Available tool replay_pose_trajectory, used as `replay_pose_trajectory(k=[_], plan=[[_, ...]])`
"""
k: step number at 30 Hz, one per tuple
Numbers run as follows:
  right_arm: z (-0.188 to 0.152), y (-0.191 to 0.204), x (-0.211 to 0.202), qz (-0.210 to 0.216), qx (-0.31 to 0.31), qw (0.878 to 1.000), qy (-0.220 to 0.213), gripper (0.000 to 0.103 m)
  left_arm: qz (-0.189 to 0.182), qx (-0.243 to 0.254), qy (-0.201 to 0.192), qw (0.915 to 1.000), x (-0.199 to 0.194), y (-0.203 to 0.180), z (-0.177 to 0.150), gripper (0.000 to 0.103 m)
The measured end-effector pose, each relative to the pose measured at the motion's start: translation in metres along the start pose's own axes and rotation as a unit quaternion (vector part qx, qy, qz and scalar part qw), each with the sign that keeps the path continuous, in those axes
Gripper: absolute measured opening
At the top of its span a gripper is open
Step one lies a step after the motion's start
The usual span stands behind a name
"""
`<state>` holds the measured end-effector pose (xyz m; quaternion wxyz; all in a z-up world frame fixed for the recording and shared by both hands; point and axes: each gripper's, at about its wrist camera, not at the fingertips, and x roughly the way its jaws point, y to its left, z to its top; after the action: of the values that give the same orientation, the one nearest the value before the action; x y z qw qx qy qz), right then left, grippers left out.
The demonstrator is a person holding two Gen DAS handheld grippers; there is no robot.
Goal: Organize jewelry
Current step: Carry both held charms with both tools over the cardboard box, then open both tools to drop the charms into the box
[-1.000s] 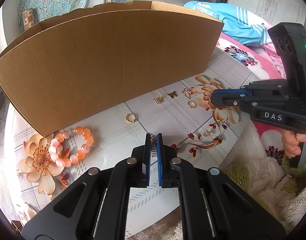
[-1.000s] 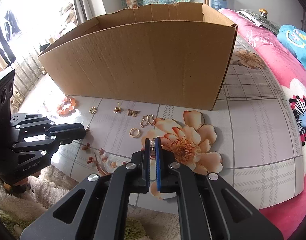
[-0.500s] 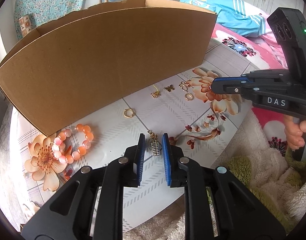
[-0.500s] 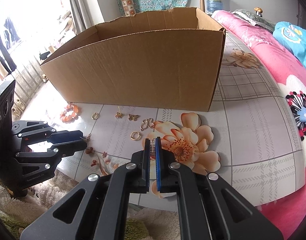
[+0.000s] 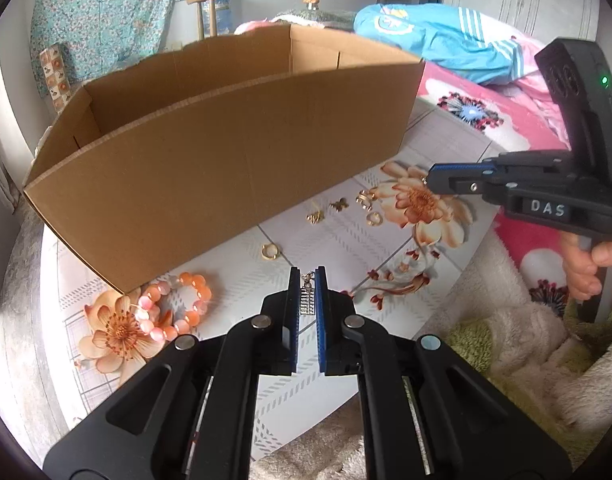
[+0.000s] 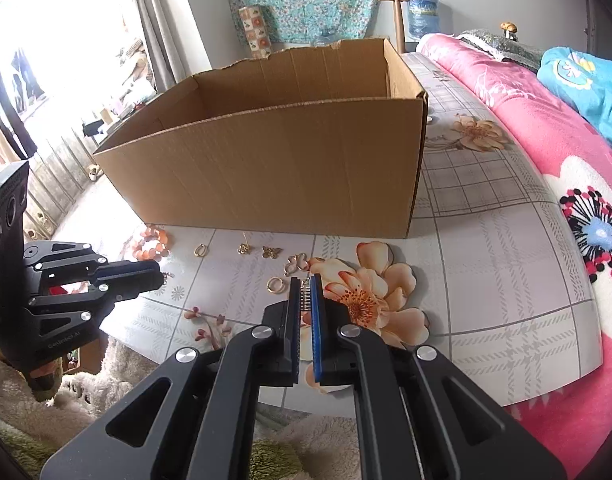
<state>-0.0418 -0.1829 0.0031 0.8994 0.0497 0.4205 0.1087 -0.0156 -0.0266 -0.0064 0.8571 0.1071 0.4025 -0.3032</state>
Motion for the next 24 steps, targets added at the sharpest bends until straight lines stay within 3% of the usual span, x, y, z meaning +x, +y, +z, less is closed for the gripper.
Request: replay_pose_trajectory(k=[6, 9, 12, 17, 20, 24], plan=[[0.039, 0.012, -0.033, 0.032, -0.027, 0.997, -0.062, 0.005, -0.027, 0.003, -0.1, 0.9946, -0.057, 0.009, 0.045, 0.006], [0.07, 0.018, -0.04, 0.058, -0.043, 0.993, -0.09, 0.005, -0.031, 0.0, -0.128, 0.9912, -0.063, 0.02, 0.075, 0.006], [0.102, 0.021, -0.024, 0.06, -0.056, 0.993, -0.088, 0.005, -0.005, -0.003, -0.111, 0.9938, -0.04, 0.035, 0.105, 0.006], [0.147, 0.026, 0.035, 0.05, -0.038, 0.998, -0.031, 0.005, 0.026, -0.054, -0.034, 0.9976, 0.015, 0.075, 0.138, 0.006], [0.161, 0.026, 0.066, 0.035, -0.023, 0.999, 0.003, 0.005, 0.037, -0.08, -0.006, 0.9961, 0.036, 0.093, 0.146, 0.006], [0.167, 0.025, 0.083, 0.003, -0.013, 1.0, 0.014, 0.005, 0.048, -0.098, 0.004, 0.994, 0.047, 0.102, 0.151, 0.006]])
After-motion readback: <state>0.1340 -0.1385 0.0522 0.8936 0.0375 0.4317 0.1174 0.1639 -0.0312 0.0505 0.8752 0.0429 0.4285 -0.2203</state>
